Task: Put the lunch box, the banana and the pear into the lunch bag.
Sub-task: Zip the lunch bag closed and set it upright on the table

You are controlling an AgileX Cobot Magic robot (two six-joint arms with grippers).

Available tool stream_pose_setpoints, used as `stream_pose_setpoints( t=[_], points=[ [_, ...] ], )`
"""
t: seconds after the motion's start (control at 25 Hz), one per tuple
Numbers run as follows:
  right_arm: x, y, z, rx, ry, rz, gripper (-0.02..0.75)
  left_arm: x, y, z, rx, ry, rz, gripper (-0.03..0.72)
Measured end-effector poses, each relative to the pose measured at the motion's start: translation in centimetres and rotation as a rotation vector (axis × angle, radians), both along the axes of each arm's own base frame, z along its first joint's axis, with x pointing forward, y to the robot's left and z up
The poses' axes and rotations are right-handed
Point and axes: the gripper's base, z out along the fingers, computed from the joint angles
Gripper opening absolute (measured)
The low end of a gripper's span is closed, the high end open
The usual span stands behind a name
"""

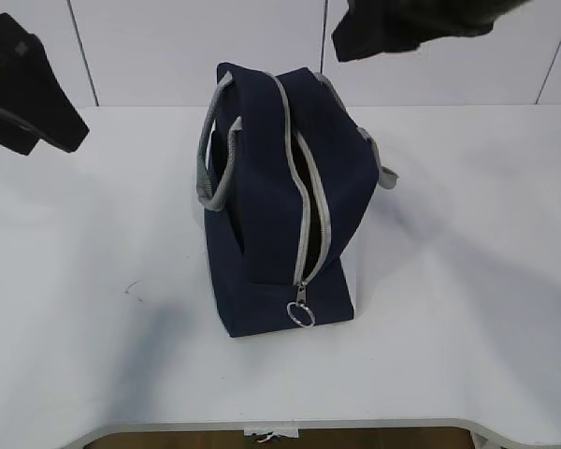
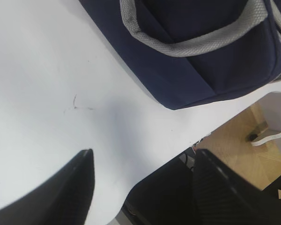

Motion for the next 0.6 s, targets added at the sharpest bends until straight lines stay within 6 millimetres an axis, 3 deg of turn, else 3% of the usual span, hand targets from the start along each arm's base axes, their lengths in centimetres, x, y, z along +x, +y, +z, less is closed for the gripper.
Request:
stream_pose_setpoints(
  t=[0.12,0.28,0.6],
  points=[
    [-1.6,-0.6,-2.5,0.032,-0.099,-0.002,0.447,0.0,0.0,0.0,0.002,0.003,0.003,0.498],
    [-1.8,-0.9,-5.0,0.057,-0.178,-0.024,0.447,0.0,0.0,0.0,0.003,0.004,0.005,0.497],
    [-1.3,-0.7,-5.4,0.063,-0.283,-0.019,0.447,0.0,0.0,0.0,0.005,0.003,0.003,0.497]
  ],
)
